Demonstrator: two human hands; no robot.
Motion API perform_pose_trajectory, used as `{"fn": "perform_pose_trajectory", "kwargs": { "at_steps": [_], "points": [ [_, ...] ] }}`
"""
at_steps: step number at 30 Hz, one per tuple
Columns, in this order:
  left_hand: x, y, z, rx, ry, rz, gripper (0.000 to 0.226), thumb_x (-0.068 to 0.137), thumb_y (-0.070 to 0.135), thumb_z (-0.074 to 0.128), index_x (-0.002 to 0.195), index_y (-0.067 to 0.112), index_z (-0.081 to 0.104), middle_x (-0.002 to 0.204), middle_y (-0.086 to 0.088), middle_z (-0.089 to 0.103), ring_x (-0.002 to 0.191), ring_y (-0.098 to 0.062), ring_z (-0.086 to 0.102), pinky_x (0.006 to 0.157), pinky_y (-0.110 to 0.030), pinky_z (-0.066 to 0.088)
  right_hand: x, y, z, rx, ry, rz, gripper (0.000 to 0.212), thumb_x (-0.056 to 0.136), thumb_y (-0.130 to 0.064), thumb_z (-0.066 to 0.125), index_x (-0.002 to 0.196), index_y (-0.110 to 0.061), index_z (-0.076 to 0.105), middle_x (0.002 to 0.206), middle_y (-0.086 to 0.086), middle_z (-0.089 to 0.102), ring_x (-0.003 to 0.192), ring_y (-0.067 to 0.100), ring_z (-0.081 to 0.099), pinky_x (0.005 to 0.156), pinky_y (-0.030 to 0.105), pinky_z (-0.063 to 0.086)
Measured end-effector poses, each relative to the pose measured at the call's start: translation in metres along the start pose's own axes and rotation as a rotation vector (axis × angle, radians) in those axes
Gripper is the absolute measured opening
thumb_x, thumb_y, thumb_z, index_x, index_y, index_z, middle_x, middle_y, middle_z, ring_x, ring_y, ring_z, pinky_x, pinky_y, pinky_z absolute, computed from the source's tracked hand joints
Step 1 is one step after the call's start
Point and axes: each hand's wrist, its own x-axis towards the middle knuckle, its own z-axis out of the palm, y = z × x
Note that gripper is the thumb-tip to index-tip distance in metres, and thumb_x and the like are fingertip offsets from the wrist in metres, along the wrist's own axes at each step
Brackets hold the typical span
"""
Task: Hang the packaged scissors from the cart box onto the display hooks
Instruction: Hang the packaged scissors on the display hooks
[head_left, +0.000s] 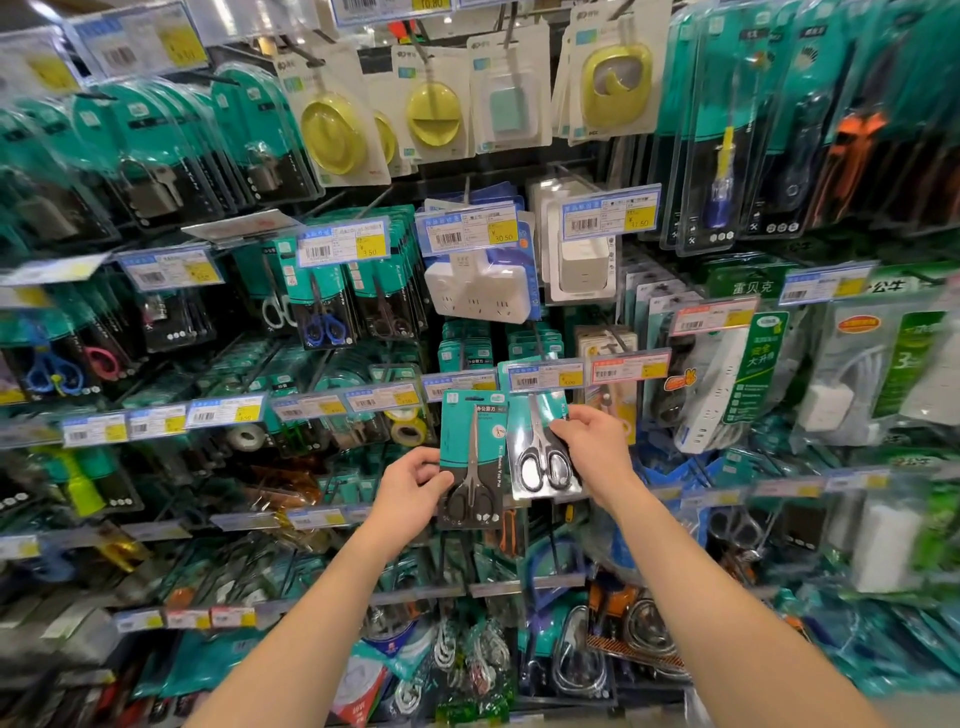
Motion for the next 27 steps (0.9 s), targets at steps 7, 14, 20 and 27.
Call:
{"fn": "perform_pose_trajectory", "kwargs": {
  "at_steps": [7,14,20,27],
  "points": [
    [0.000,-0.001,-0.001,0.018,-0.008,0.000,0.018,0.100,0.015,0.062,0.108,0.031,0.066,0.096,0.011,0.079,0.095,-0.027,0.072,0.087,-0.049,0.058,0.001,0.011,0.010,0.042,0.030,0.039,0.020,0.090,-0.012,0.068,0.108,-0.016,0.076,0.094,-0.002,0.079,0.089,0.020,0.075,0.087,0.045,0.061],
    [0.003,-0.009,-0.002,0.009,0.015,-0.013,0.017,0.100,0.014,0.063,0.107,0.029,0.067,0.094,0.008,0.079,0.090,-0.024,0.072,0.088,-0.050,0.057,-0.008,0.022,0.010,0.063,0.069,0.005,0.020,0.094,-0.014,0.066,0.108,-0.025,0.075,0.098,-0.008,0.079,0.094,0.015,0.075,0.092,0.047,0.059],
    [0.005,-0.012,-0.001,0.001,-0.002,-0.010,0.018,0.100,0.013,0.063,0.108,0.028,0.067,0.097,0.009,0.080,0.098,-0.026,0.073,0.090,-0.048,0.057,-0.008,0.026,0.007,0.081,0.085,0.004,0.021,0.093,-0.016,0.067,0.111,-0.021,0.076,0.100,-0.005,0.079,0.096,0.018,0.075,0.092,0.049,0.059],
    [0.008,-0.010,0.001,0.003,-0.012,-0.007,0.018,0.099,0.014,0.063,0.107,0.030,0.068,0.095,0.010,0.079,0.096,-0.025,0.073,0.088,-0.047,0.057,-0.005,0.026,0.006,0.136,0.072,0.045,0.023,0.094,-0.010,0.063,0.113,-0.015,0.076,0.102,-0.003,0.079,0.099,0.018,0.075,0.094,0.049,0.058]
  ]
}}
